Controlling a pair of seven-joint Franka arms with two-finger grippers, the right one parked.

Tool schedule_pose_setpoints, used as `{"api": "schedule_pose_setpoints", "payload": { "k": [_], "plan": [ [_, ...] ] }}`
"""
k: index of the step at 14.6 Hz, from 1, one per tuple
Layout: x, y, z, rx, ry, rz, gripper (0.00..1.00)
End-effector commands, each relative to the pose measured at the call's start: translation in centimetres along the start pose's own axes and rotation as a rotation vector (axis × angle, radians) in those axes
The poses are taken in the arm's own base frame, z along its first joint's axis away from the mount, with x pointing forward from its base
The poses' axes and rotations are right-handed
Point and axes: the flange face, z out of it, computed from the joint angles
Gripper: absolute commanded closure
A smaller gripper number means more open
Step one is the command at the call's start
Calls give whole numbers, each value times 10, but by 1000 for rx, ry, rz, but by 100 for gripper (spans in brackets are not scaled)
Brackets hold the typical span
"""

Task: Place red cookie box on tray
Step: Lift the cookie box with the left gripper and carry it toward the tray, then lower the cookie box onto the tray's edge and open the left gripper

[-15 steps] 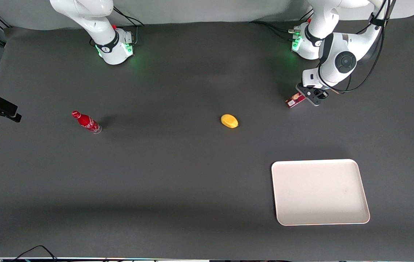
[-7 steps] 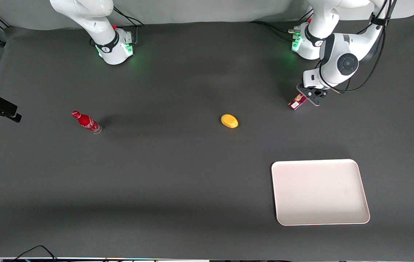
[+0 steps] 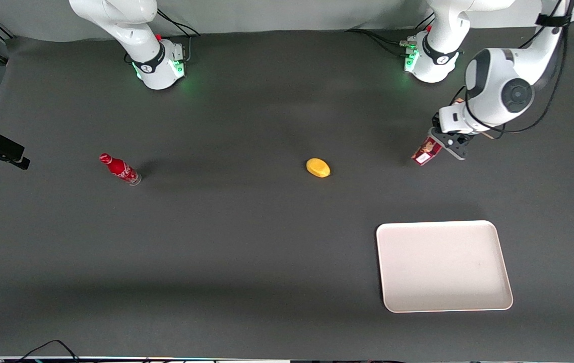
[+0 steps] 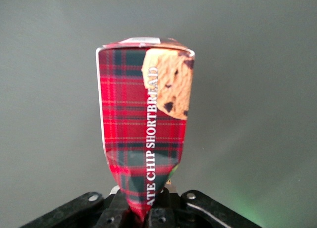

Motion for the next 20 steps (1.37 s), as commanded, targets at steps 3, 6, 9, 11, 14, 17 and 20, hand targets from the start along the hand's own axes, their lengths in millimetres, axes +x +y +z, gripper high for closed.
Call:
{"api": "schedule_pose_setpoints", "payload": {
  "k": [3, 6, 9, 11, 14, 17, 20],
  "plan": [
    [29, -40, -143, -7, 89, -163, 100],
    [51, -69, -208, -4, 104, -252, 100],
    [80, -125, -266, 4, 110, -315, 100],
    [91, -158, -288, 29, 141, -360, 100],
    [111, -193, -291, 66, 173, -463, 100],
    [136, -243, -285, 116, 227, -546, 100],
    [158, -277, -255, 156, 282, -584, 100]
  ]
}}
